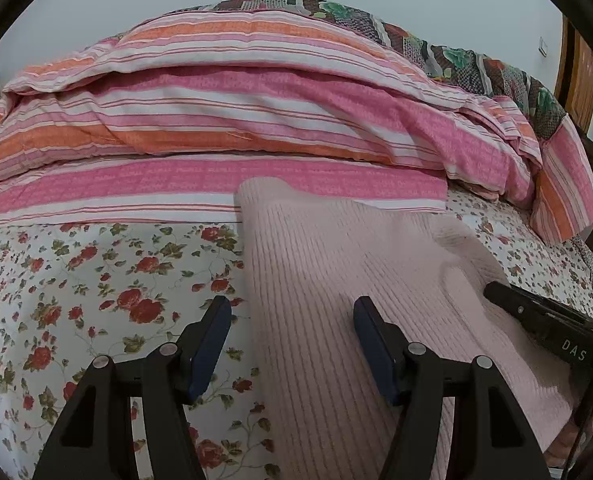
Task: Fold small clothes
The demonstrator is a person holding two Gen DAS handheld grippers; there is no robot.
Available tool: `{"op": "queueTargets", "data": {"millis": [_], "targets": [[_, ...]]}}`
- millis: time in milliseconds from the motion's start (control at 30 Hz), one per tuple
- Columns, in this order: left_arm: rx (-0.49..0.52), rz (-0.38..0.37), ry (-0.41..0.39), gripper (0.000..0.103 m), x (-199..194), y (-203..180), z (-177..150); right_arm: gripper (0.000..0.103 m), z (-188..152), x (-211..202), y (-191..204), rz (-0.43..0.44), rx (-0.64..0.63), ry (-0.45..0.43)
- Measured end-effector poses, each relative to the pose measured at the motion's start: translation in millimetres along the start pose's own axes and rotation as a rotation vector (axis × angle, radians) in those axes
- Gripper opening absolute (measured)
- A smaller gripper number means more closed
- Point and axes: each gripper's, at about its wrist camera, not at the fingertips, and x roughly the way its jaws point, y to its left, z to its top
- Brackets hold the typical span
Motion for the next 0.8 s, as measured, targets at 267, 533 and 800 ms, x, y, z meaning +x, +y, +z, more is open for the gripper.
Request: {"op": "queueTargets", "data": {"millis": [267,533,800], "targets": [[-0.016,-0.038,-0.057,0.061,-15,3,-1,0.01,-2,-27,5,0.025,-0.049,-0.098],[-0.024,-0.033,-0.016,0.062,-8,6,-1,0.014,-4,-9,-1,-0.028,-0.018,-0.014],[-0.017,-0.047,-0.013,0.063,-11,6,-9,0.029,-5,-36,-5,0.004,-0.008,-0.034]]}}
